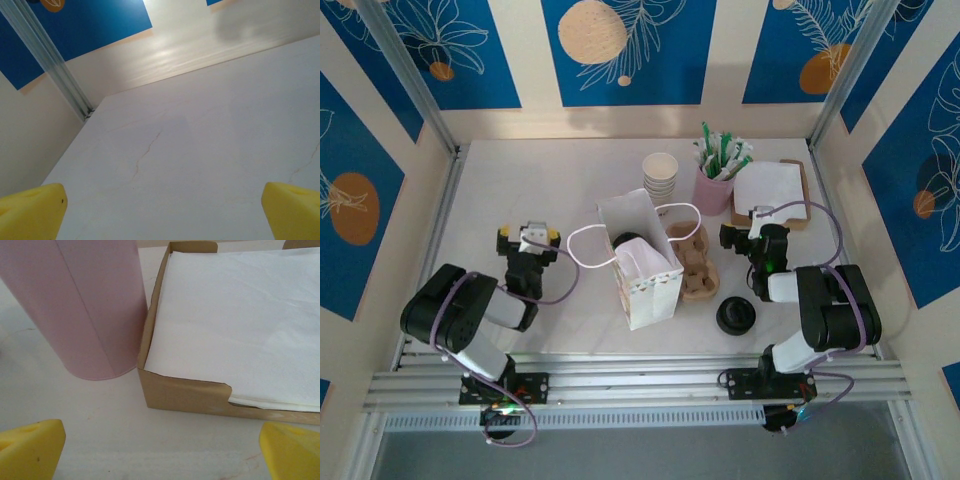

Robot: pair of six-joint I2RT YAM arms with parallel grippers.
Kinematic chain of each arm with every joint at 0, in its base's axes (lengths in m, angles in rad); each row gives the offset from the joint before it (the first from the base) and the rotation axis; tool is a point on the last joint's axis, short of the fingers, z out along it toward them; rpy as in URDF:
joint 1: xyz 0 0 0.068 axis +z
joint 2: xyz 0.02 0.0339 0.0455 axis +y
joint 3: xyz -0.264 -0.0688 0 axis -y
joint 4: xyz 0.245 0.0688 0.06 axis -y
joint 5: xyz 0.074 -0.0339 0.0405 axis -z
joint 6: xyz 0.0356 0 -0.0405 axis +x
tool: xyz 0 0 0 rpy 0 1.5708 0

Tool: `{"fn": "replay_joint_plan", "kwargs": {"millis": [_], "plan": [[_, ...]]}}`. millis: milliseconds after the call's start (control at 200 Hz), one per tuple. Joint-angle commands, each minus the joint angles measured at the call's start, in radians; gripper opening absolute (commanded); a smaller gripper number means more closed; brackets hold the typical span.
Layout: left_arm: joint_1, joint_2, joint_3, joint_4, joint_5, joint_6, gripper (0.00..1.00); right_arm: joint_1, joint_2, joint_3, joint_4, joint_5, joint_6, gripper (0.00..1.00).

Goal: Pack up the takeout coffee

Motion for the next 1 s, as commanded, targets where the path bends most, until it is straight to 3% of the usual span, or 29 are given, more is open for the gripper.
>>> {"fn": "replay_joint_plan", "kwargs": {"millis": [0, 160, 385, 995], "plan": [[0.031, -0.018, -0.022, 0.002, 0.096, -0.043, 1.0, -0.007, -0.001, 0.027, 0.014, -0.039, 0.019, 0.99], [0.088, 0.031, -0.048, 0.056, 0.207, -0.092, 1.0, -0.007, -0.001, 0.027, 0.013, -0.038, 0.018, 0.99], [0.111, 0.003, 0.043, -0.136, 0.159, -0.133, 1.0, -0.005, 0.0, 0.027, 0.014, -0.037, 0.018, 0.99], [0.113, 0.001, 0.052, -0.151, 0.157, -0.135, 1.0, -0.006, -0.001, 0.026, 0.014, -0.039, 0.018, 0.99]]}}
